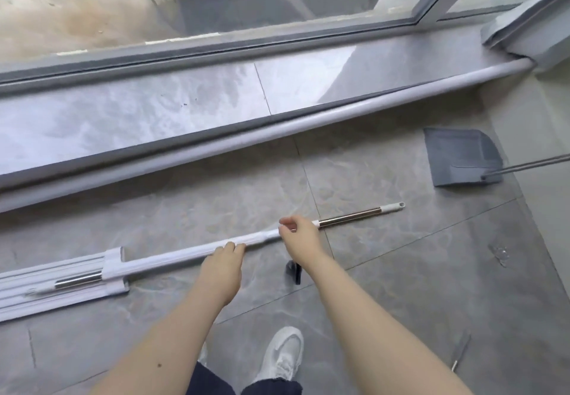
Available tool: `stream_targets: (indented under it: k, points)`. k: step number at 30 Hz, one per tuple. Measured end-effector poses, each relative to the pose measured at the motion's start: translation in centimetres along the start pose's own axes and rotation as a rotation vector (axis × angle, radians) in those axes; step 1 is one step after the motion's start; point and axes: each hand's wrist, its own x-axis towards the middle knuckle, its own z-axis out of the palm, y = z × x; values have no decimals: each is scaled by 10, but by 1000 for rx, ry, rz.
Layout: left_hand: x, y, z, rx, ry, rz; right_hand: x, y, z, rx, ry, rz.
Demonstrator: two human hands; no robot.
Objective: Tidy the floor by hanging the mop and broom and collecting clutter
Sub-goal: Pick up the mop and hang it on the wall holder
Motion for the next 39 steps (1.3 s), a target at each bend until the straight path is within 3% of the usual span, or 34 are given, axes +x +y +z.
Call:
stream_targets:
  k: [6,14,21,26,30,39]
  points:
    - [79,-10,72,-52,41,-20,73,58,48,240,-96,243]
    - [147,-26,137,113,118,-32,141,99,95,332,-171,402]
    - [147,-29,126,176,119,4,134,95,100,508,-80,453]
    - [101,-20,78,128,98,-8,93,56,54,448,10,482]
    - [65,2,16,150,93,-1,46,5,14,425,164,401]
    - [-12,82,-136,45,257,91,-66,-98,-145,486,511,-123]
